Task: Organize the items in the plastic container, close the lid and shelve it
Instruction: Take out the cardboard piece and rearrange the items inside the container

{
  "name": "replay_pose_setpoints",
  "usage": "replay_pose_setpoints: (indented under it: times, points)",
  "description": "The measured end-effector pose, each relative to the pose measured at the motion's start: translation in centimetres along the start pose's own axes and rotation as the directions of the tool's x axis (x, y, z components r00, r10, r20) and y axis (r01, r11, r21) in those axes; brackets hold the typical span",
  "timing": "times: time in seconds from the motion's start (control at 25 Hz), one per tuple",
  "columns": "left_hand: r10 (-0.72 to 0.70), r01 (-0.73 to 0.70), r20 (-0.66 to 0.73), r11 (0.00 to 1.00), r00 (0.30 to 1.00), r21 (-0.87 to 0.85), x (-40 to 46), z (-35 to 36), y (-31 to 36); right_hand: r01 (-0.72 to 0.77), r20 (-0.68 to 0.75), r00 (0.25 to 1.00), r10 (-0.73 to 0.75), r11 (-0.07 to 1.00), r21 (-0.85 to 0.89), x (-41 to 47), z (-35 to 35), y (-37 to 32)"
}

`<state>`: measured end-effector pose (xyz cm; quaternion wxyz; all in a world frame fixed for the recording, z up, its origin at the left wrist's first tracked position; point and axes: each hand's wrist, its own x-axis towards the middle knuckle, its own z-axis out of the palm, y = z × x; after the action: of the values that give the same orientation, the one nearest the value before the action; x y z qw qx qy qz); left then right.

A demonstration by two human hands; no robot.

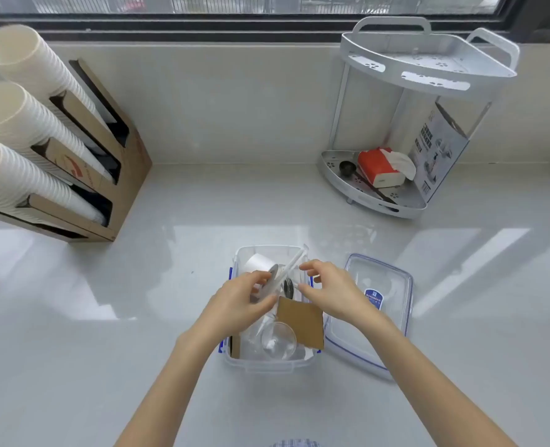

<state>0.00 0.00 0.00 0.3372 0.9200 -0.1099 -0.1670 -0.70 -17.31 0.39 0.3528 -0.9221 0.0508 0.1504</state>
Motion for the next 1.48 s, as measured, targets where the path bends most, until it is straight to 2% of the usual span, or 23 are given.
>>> replay_pose_setpoints:
  times: [0.24, 0.44, 0.64, 0.72, 0.8, 0.92, 1.0, 1.16, 1.48]
  points:
    - [0.003, -0.002, 0.08, 1.0, 0.997, -0.005, 0.0, 2.0, -0.5, -0.056, 0.068, 0.996, 0.061, 0.996, -0.074, -0.5, 0.7, 0.8]
    - [0.005, -0.005, 0.055, 1.0, 0.998, 0.007, 0.1, 2.3, -0.9, -0.061, 0.123, 0.989, 0.086, 0.98, -0.192, -1.1, 1.3, 1.3]
    - [0.008, -0.008, 0.059, 1.0, 0.998, 0.009, 0.1, 2.1, -1.3, -0.075, 0.112, 0.989, 0.098, 0.978, -0.197, -1.0, 1.4, 1.3]
    - [0.017, -0.017, 0.011, 1.0, 1.0, -0.005, 0.1, 2.0, -1.1, -0.069, 0.101, 0.991, 0.09, 0.978, -0.199, -1.0, 1.5, 1.3]
    - [0.01, -0.011, -0.1, 1.0, 0.995, -0.015, 0.2, 1.8, -1.1, -0.063, 0.076, 0.994, 0.078, 0.981, -0.182, -1.0, 1.4, 1.1]
    - [-0.058, 0.058, -0.295, 0.998, 0.954, -0.009, 0.1, 1.4, -1.6, -0.056, 0.012, 0.998, 0.058, 0.988, -0.146, -0.9, 1.2, 0.9]
    - [-0.119, 0.124, -0.338, 0.992, 0.934, -0.006, -0.2, 1.1, -2.0, -0.055, -0.027, 0.998, 0.051, 0.991, -0.125, -0.8, 1.0, 0.8]
    - [-0.23, 0.246, -0.3, 0.969, 0.926, 0.016, -0.5, 1.0, -2.4, -0.052, -0.079, 0.996, 0.045, 0.994, -0.096, -0.7, 0.8, 0.7]
    - [-0.316, 0.338, -0.247, 0.94, 0.916, 0.05, -0.9, 2.2, -3.2, -0.041, -0.175, 0.984, 0.04, 0.999, 0.001, -0.7, 0.8, 0.5]
